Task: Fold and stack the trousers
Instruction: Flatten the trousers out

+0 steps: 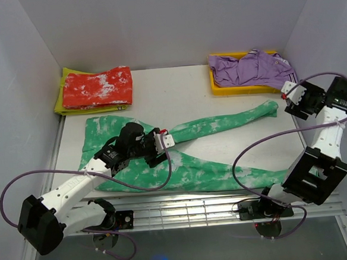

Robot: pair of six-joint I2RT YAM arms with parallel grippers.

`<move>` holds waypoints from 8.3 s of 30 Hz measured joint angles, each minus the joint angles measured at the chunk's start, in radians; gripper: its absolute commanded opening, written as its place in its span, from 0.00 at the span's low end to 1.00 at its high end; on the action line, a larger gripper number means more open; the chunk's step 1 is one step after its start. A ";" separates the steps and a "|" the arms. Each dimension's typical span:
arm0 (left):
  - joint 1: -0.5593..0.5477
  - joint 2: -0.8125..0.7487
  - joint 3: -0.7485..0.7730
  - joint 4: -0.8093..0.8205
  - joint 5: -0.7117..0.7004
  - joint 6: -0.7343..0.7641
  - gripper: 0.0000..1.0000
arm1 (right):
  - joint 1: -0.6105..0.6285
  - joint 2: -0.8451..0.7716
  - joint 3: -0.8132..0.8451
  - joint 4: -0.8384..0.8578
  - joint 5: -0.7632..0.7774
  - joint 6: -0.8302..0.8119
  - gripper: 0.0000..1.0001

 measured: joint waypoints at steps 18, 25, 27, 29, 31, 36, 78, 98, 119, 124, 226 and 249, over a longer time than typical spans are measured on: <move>-0.005 0.079 0.046 -0.071 -0.053 -0.072 0.75 | 0.315 0.826 0.865 -0.399 0.282 0.719 0.73; -0.003 0.096 0.055 -0.067 -0.114 -0.132 0.75 | 0.365 0.828 0.744 -0.349 0.378 0.810 0.70; -0.002 0.099 0.060 -0.071 -0.128 -0.142 0.75 | 0.383 0.842 0.731 -0.343 0.398 0.815 0.70; 0.001 0.099 0.066 -0.075 -0.137 -0.150 0.75 | 0.391 0.851 0.715 -0.333 0.420 0.814 0.58; 0.004 0.099 0.073 -0.079 -0.147 -0.154 0.75 | 0.390 0.856 0.707 -0.335 0.427 0.808 0.35; 0.027 0.100 0.098 -0.098 -0.162 -0.170 0.75 | 0.377 0.853 0.706 -0.374 0.377 0.777 0.08; 0.224 0.618 0.438 -0.242 0.056 -0.110 0.44 | -0.254 -0.093 -0.208 -0.367 -0.126 -0.347 0.08; 0.298 0.656 0.540 0.033 -0.091 -0.318 0.00 | 0.168 0.229 0.261 0.188 -0.034 0.448 0.08; -0.162 0.473 -0.042 0.261 -0.190 -0.090 0.46 | -0.095 0.120 0.149 -0.028 -0.010 0.035 0.73; -0.154 0.441 0.014 0.165 -0.272 -0.106 0.87 | 0.025 0.088 0.096 -0.151 0.087 0.214 0.50; 1.250 0.694 0.306 -0.420 0.090 -0.109 0.42 | -0.098 -0.367 -0.452 -0.282 0.428 -0.323 0.08; 1.299 0.420 0.219 -0.605 0.089 0.322 0.85 | -0.003 -0.158 -0.215 -0.332 0.345 -0.259 0.69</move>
